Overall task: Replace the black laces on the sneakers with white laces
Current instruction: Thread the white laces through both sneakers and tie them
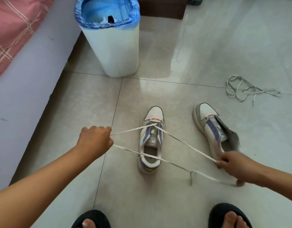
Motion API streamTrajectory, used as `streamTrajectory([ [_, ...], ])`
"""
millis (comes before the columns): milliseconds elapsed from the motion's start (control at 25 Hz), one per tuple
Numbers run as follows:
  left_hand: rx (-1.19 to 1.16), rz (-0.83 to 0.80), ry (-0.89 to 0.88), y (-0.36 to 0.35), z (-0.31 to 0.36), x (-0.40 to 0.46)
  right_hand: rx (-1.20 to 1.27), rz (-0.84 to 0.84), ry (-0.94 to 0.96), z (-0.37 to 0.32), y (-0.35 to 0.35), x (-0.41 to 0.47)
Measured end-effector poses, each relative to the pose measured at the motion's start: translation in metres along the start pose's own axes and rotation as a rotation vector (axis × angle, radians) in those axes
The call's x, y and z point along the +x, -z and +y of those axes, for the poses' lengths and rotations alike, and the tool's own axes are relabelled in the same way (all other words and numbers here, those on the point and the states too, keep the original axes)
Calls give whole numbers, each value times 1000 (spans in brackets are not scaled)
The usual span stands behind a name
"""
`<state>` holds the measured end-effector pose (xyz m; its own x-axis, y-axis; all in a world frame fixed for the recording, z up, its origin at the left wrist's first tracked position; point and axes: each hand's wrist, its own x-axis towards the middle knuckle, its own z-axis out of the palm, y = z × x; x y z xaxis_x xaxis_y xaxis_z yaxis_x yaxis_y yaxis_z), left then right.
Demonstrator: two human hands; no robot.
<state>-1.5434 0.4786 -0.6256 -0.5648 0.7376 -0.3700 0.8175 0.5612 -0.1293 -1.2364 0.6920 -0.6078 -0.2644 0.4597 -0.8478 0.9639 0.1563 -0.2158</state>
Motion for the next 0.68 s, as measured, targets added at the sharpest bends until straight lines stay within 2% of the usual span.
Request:
streamTrajectory([
  [80, 244, -65, -53, -14, -5, 0, -377, -38, 49, 1, -5, 0],
  [160, 304, -64, -71, -26, -6, 2, -667, 42, 225, -15, -16, 10],
  [200, 281, -26, -72, -33, -7, 3, -675, 105, 315, -31, -21, 14],
  [320, 67, 172, -155, -31, -5, 5, -413, 237, 545, -91, -30, 40],
  [400, 16, 62, -64, -32, -7, 1, -271, 270, 635, -132, -34, 62],
  [480, 141, -167, 1, -40, -10, -4, -240, 268, 661, -159, -40, 80],
  [560, 199, -358, 52, -53, -14, -3, -380, 327, 695, -174, -49, 93],
  [640, 217, -425, 138, -63, -19, 1, -552, 499, 903, -181, -56, 99],
  [680, 204, -436, 166, -67, -23, 1, -645, 526, 991, -184, -61, 99],
])
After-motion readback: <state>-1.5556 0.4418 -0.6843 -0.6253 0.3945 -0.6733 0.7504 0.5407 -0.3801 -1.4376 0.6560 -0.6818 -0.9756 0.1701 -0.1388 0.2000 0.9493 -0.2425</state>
